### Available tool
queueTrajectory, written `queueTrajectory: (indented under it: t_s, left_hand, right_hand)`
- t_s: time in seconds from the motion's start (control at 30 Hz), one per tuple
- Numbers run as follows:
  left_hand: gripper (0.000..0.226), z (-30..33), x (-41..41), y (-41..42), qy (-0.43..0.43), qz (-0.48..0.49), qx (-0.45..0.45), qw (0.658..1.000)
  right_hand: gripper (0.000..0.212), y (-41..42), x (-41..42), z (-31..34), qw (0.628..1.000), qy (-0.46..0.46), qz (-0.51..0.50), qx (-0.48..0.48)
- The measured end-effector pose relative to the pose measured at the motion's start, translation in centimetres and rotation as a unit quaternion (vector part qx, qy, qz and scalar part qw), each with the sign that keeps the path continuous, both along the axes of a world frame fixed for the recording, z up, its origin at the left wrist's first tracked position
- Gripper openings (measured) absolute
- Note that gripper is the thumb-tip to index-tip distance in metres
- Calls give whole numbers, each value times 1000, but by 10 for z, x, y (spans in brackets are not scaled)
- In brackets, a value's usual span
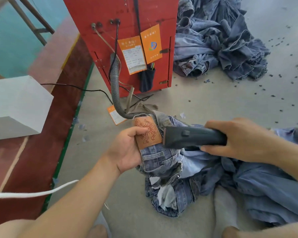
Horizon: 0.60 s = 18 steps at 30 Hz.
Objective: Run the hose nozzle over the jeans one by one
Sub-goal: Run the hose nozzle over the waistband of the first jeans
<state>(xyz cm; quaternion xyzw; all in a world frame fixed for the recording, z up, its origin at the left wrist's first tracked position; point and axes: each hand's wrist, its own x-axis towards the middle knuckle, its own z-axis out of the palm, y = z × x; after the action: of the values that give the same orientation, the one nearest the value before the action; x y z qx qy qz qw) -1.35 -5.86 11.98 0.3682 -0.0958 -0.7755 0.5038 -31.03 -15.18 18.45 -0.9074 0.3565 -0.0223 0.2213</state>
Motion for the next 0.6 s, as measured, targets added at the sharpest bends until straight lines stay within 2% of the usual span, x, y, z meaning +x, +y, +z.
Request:
queueTrajectory:
  t_s: [0.07,0.17,0.23,0.3,0.37,0.5,0.6]
  left_hand:
    - [45,0,0,-2,7,1,1,1000]
    - [44,0,2,-2,13,8,1,1000]
    - [43,1,1,-1,13,7,1,1000]
    - [42,1,-1,0,11,12,8,1000]
    - [43,2,-1,0,9,23,12,1000]
    - [42,-2,-2,-2,-1,20,13,1000]
    - [44,-5,-4,0,-1,6,13,1000]
  right_hand:
    - [38,-5,6,-7,998,31,-48,-35]
    - [35,-18,7,-13,980,47,-171,-95]
    - [34,-25,2,-10,971,36,-218,-87]
    - [30,-25,-5,-3,976,-7,-215,-46]
    - [26,-20,-12,5,985,-44,-167,-9]
    - [28,0,0,13,997,-24,-62,44]
    - [23,-9,17,-4,992,3,-125,17]
